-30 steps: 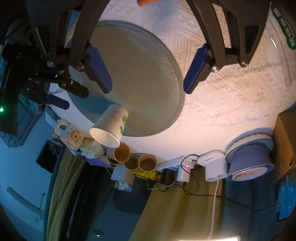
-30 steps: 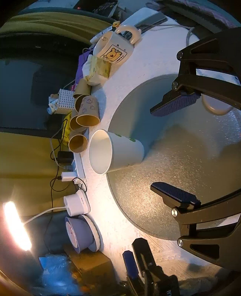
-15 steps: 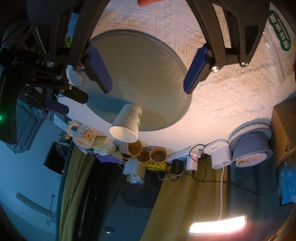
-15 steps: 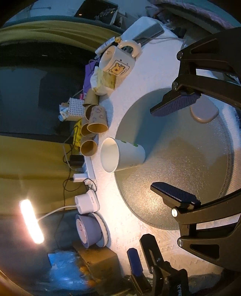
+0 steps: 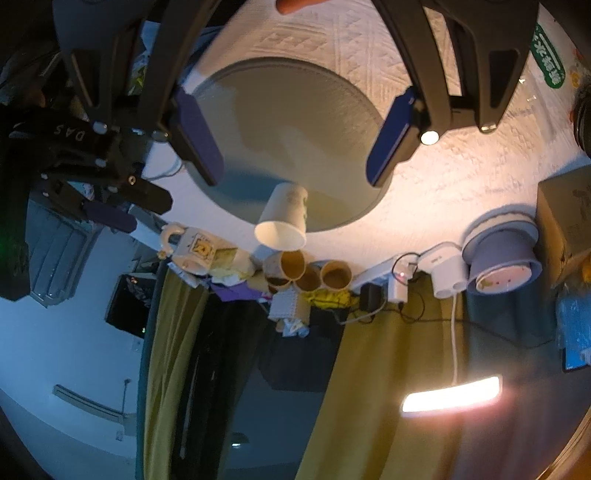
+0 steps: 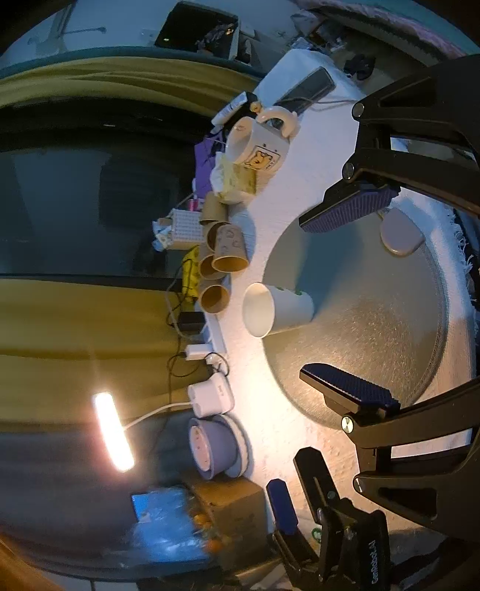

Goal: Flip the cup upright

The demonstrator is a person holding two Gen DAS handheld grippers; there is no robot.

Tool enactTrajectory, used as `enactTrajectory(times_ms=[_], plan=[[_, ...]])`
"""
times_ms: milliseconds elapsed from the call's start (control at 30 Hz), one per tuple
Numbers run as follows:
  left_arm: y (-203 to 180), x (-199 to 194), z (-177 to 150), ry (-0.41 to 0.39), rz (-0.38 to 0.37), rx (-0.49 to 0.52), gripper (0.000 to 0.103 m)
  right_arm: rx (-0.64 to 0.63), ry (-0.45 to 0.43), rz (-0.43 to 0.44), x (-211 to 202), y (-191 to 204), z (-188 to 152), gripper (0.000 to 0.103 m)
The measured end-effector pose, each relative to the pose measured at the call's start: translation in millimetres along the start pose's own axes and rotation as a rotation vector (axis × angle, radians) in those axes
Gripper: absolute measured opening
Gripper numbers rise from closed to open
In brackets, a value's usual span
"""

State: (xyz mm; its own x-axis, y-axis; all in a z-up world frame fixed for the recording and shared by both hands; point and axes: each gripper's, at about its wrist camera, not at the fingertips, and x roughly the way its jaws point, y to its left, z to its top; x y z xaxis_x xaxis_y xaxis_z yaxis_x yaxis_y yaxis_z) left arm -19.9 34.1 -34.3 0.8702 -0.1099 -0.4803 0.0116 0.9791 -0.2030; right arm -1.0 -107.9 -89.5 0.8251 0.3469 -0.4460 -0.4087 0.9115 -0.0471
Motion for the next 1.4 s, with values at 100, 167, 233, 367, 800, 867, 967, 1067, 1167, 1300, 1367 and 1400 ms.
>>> enactTrajectory(times_ms=[100,167,233,367,800,867,967,1067,1167,1300,1367,1400], plan=[[-6.8,-9.7,5.1,-0.023,-0.010,0.007,0.081,0.004,-0.022,0.002,-13.1,0.1,4.7,0.076],[-10.0,-16.8,9.3,-0.044,-0.017,0.011,0.081,0.006,-0.035,0.003,-20.7,-0.2,7.8,0.076],[-12.4,-23.2,12.0,-0.061,-0.022,0.013,0.081,0.004,-0.053,-0.004,-28.9,-0.3,11.2,0.076],[-16.5,-35.2,18.3,-0.096,-0.028,0.022,0.081,0.004,-0.082,-0.007,-44.3,-1.8,17.0,0.076],[-23.3,-65.3,30.7,-0.168,-0.036,0.050,0.081,-0.004,-0.155,-0.031,-85.3,0.6,27.5,0.076],[-24.4,-68.4,31.5,-0.174,-0.039,0.054,0.081,-0.003,-0.165,-0.037,-90.4,0.5,28.9,0.076],[-25.9,-74.6,34.5,-0.191,-0.038,0.061,0.081,-0.003,-0.185,-0.044,-99.8,0.1,30.9,0.076],[-27.9,-81.2,36.6,-0.209,-0.036,0.069,0.081,0.003,-0.208,-0.049,-110.2,0.0,33.6,0.076],[-30.5,-87.3,38.0,-0.222,-0.035,0.077,0.081,0.007,-0.224,-0.049,-116.8,-0.8,36.0,0.076],[-32.5,-96.8,41.0,-0.249,-0.025,0.082,0.081,0.013,-0.247,-0.054,-129.1,-1.8,37.9,0.076],[-33.0,-101.3,42.9,-0.263,-0.015,0.082,0.081,0.015,-0.258,-0.057,-134.1,-2.8,38.7,0.076],[-33.4,-103.5,43.2,-0.268,-0.010,0.084,0.081,0.015,-0.264,-0.060,-136.9,-3.3,39.2,0.076]])
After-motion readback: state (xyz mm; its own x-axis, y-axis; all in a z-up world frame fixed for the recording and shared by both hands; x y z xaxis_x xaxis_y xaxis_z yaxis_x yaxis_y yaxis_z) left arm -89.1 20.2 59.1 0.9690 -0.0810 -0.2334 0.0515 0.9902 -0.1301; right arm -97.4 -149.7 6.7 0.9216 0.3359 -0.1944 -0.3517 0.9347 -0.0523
